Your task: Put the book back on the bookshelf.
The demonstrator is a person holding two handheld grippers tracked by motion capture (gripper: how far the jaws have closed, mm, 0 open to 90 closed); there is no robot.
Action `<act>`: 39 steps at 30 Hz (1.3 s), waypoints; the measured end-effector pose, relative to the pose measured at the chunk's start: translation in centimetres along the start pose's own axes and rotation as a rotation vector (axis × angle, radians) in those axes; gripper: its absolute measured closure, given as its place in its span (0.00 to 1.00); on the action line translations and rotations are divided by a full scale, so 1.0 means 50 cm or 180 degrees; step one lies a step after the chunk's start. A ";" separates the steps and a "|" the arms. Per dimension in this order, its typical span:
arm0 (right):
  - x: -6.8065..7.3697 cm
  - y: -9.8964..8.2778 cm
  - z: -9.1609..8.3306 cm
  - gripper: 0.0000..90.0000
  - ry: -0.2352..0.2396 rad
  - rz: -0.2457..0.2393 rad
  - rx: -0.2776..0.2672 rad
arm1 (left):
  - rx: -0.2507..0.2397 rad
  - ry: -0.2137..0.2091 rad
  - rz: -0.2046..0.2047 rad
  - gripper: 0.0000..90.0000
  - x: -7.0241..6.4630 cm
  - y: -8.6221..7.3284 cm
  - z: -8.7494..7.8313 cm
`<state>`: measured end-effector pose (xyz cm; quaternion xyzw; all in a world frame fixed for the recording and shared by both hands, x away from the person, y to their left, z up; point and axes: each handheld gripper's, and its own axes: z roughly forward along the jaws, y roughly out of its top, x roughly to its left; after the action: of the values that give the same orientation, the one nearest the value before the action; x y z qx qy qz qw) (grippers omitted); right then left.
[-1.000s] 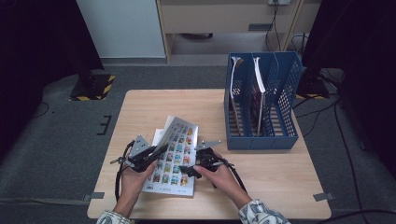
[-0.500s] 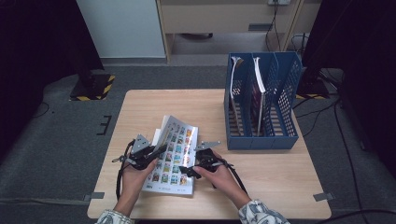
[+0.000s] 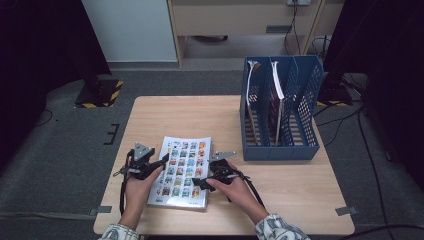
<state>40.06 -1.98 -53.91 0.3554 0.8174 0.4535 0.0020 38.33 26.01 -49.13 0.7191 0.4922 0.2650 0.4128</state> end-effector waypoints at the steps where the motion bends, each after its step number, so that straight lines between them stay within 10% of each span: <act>1: 0.000 0.000 0.000 0.06 -0.0005 -0.0011 -0.0005 | 0.0018 -0.0004 0.0006 0.40 0.003 -0.001 0.000; 8: 0.006 0.000 0.002 0.07 -0.0111 -0.0052 0.0014 | 0.0544 -0.0074 0.0257 0.39 0.002 -0.026 0.033; 27: -0.009 0.016 0.011 0.15 0.0020 -0.0081 0.0046 | 0.0545 -0.0340 0.0079 0.38 0.008 -0.041 0.049; 39: -0.016 0.032 0.040 0.14 0.0317 0.0233 -0.0100 | 0.0587 -0.0346 0.0017 0.38 0.007 -0.042 0.047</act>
<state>42.23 -0.42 -54.18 0.3620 0.7957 0.4831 -0.0497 39.30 25.90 -52.16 0.7687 0.4895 0.1803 0.3703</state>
